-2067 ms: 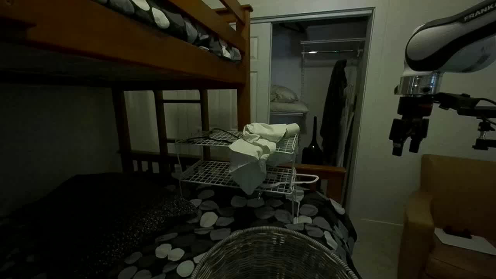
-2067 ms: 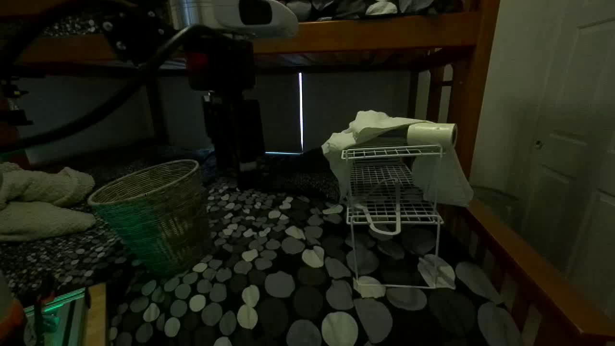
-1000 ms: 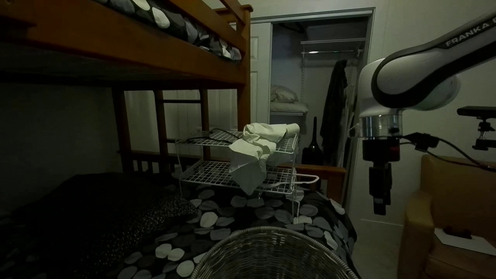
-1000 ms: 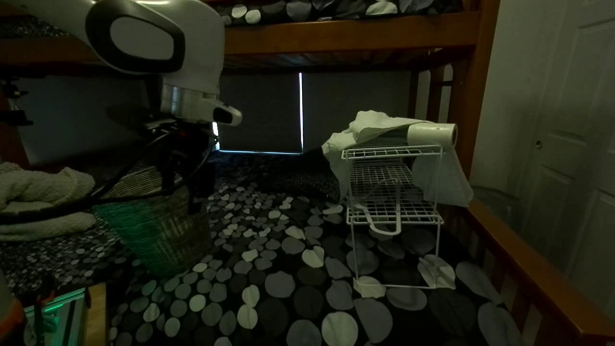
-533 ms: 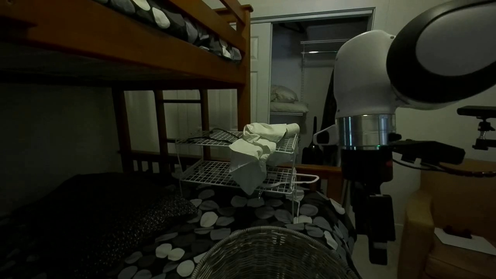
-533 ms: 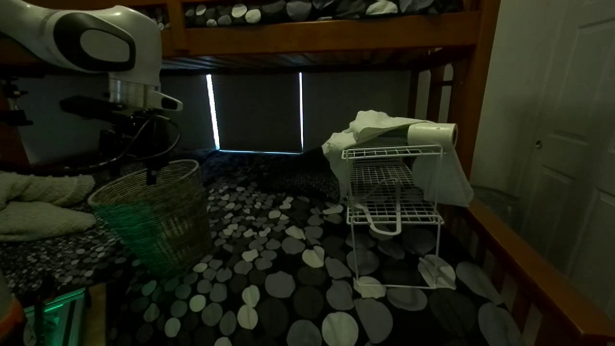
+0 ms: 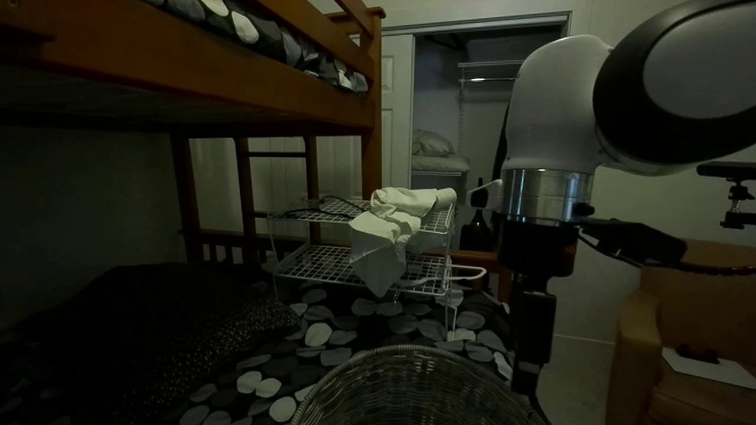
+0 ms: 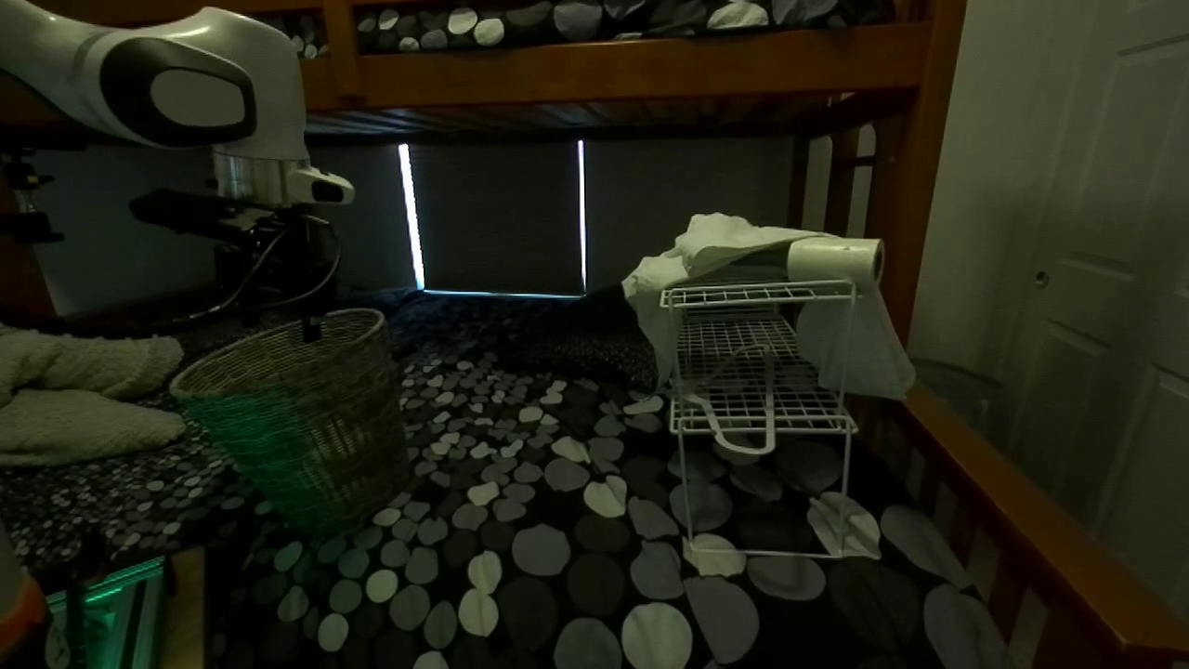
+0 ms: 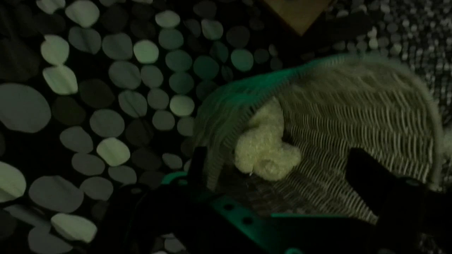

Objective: Move the laundry basket backwards

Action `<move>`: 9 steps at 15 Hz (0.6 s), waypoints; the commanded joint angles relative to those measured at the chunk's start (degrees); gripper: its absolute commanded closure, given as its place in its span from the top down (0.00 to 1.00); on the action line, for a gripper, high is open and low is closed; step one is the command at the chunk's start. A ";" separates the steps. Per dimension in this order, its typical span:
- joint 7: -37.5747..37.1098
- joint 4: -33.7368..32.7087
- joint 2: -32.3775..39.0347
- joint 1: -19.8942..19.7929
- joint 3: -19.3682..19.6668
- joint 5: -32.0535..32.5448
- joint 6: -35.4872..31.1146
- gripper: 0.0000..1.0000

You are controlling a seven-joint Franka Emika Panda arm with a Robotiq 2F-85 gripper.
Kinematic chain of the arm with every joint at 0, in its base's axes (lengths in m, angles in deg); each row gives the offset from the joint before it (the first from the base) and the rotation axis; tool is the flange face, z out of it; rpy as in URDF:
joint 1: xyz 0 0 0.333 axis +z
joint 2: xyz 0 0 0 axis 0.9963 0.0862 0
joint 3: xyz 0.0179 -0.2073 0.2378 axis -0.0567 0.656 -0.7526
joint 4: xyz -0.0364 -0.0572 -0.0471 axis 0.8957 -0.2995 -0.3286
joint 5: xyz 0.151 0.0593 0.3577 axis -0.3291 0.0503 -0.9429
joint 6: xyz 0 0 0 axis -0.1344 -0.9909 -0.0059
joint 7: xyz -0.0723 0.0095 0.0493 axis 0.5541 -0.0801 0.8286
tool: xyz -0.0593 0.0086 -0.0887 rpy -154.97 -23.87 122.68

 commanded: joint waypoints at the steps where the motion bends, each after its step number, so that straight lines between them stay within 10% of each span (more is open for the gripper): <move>1: -6.23 -0.06 3.04 -0.10 -3.45 -2.97 -14.13 1.00; 9: -27.63 0.58 12.60 -8.97 -12.28 10.31 -31.29 1.00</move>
